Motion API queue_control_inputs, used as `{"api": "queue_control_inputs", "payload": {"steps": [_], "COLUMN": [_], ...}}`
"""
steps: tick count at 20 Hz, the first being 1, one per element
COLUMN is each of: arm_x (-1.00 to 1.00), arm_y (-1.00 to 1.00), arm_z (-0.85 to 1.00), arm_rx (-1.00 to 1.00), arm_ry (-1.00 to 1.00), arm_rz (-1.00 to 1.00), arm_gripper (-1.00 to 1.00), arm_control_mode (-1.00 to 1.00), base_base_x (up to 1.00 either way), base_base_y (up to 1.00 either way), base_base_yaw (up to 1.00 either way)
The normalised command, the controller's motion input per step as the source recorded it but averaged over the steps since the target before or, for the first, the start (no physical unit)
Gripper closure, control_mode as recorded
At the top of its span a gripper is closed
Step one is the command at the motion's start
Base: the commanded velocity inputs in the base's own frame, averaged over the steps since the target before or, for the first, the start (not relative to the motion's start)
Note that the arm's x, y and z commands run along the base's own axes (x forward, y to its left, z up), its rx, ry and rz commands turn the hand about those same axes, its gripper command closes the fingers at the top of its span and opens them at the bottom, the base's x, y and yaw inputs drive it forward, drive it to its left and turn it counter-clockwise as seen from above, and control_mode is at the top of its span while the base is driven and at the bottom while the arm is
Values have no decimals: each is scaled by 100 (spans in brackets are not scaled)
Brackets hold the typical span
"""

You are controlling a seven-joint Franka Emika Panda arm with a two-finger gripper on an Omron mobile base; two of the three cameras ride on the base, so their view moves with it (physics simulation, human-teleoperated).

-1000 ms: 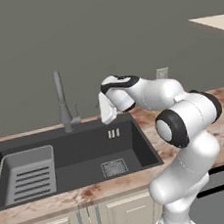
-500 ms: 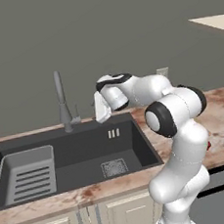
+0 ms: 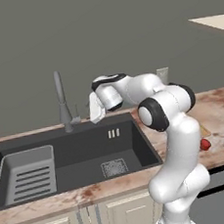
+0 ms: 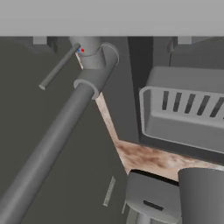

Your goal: Turn on the sink faucet. Then move the bell pepper from the counter to the sink. Turn off the sink. Move the vegetable from the sink to the pot next to the stove. Finally move the pot to the front left burner.

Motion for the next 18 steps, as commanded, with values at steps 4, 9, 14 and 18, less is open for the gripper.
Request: {"api": "queue_control_inputs", "payload": {"steps": [4,9,14,18], "arm_x": [22,24,28,30], "arm_y": [11,7,3,1], "arm_z": [-13,-13,-7,-1], "arm_rx": [2,0,0,1], "arm_ry": [0,0,1,2], "arm_rz": [0,0,0,0], "arm_gripper": [-100,-100,-100,-100], "arm_control_mode": [-100,-100,-100,-100], "base_base_x": [0,0,0,0], "base_base_y": [0,0,0,0], "base_base_yaw": [0,0,0,0]}}
